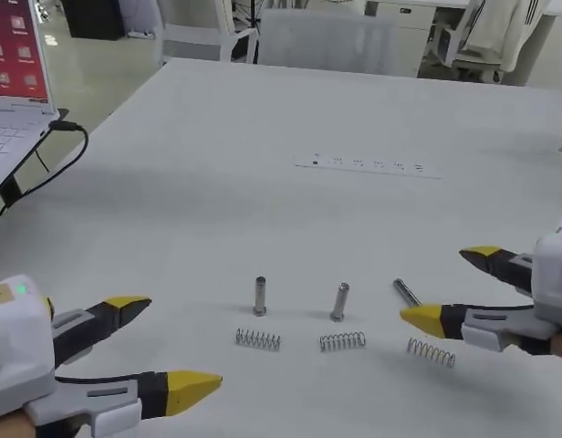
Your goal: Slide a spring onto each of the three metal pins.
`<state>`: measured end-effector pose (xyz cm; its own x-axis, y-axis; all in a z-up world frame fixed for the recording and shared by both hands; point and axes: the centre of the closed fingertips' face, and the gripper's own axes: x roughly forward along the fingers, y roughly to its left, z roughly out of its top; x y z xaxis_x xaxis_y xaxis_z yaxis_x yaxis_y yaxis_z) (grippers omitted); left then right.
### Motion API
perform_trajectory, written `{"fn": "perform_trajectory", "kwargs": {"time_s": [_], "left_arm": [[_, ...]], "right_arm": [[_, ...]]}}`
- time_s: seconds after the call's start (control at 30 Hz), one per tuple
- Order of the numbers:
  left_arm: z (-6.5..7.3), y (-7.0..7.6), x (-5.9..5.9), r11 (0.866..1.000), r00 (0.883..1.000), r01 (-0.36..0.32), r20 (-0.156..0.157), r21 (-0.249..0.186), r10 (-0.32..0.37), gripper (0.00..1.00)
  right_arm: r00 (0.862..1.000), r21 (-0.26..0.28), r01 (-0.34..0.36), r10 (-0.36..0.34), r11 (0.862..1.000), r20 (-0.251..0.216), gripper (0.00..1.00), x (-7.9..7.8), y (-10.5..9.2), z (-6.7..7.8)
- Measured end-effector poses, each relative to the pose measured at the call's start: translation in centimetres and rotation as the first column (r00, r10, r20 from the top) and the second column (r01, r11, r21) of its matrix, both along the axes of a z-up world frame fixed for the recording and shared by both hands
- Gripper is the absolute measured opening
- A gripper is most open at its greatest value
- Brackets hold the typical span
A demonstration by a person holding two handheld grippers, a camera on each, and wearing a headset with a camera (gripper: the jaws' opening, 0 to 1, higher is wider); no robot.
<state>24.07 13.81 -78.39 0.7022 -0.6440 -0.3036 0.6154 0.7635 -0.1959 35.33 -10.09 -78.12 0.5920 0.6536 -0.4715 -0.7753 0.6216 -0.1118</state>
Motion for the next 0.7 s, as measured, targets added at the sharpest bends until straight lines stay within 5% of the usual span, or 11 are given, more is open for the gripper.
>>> {"fn": "perform_trajectory", "kwargs": {"time_s": [0.7], "left_arm": [[0.0, 0.0, -0.1, 1.0, 1.0, 0.005, -0.004, 0.005, -0.005, 0.82]], "right_arm": [[0.998, -0.071, 0.003, -0.007, 0.998, -0.061, 0.74, 1.7, 0.4, -1.8]]}}
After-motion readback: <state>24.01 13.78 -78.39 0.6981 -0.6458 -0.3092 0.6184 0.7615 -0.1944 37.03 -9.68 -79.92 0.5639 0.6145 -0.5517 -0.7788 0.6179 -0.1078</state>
